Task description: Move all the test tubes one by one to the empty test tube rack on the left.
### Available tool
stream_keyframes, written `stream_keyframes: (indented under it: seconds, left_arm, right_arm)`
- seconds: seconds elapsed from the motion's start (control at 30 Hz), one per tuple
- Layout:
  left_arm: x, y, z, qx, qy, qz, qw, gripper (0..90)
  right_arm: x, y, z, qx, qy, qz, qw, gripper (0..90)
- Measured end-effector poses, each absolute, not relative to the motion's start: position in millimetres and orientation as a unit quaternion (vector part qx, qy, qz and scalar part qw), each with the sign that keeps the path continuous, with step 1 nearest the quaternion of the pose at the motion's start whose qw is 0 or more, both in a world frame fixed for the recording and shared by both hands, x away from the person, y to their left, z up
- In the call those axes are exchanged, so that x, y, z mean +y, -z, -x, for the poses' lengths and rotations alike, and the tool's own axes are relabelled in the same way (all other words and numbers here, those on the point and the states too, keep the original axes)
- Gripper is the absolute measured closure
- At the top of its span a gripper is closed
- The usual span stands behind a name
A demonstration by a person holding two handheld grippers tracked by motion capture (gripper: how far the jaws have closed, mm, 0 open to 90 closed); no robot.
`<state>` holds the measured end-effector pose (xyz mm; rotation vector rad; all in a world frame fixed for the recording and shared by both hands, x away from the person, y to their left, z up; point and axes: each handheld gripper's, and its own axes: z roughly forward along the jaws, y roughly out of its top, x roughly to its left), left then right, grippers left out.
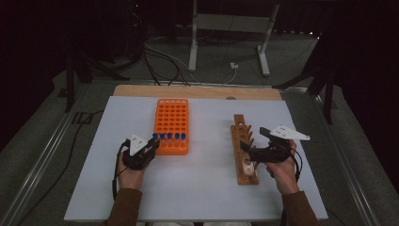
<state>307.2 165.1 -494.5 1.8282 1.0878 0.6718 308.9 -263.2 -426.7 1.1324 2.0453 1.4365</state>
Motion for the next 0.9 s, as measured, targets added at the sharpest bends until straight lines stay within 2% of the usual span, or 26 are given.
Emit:
stream_keyframes:
  seconds: [0.07,0.13,0.27,0.33,0.4,0.47,0.7,0.9]
  left_arm:
    - [166.8,493.4,-304.5,0.453,-0.268,-0.731,0.433,75.4]
    - [175.7,489.1,-296.7,0.476,-0.258,-0.71,0.45,56.8]
    - [195.9,469.3,-271.5,0.479,-0.281,-0.679,0.481,30.1]
    - [209.0,459.1,-254.3,0.475,-0.298,-0.663,0.496,19.1]
    - [221.9,453.0,-238.9,0.473,-0.316,-0.656,0.496,13.1]
    - [234.3,451.1,-227.0,0.477,-0.321,-0.648,0.499,3.5]
    - [256.0,453.9,-216.5,0.483,-0.336,-0.639,0.495,1.2]
    - [257.4,455.6,-214.5,0.48,-0.341,-0.637,0.498,1.2]
  right_arm:
    - [-266.0,427.6,-305.5,0.728,-0.515,-0.407,0.199,0.0]
    - [-267.7,429.8,-300.3,0.728,-0.515,-0.404,0.203,0.0]
    - [-274.0,437.1,-288.1,0.723,-0.52,-0.4,0.216,0.0]
    - [-278.0,441.7,-282.3,0.721,-0.523,-0.399,0.22,0.0]
    - [-282.9,446.8,-276.0,0.716,-0.526,-0.4,0.225,0.0]
    - [-287.0,450.8,-271.2,0.711,-0.531,-0.399,0.23,0.0]
    - [-293.5,454.9,-261.6,0.698,-0.544,-0.397,0.244,0.0]
    - [-296.5,457.7,-261.8,0.696,-0.544,-0.4,0.245,0.0]
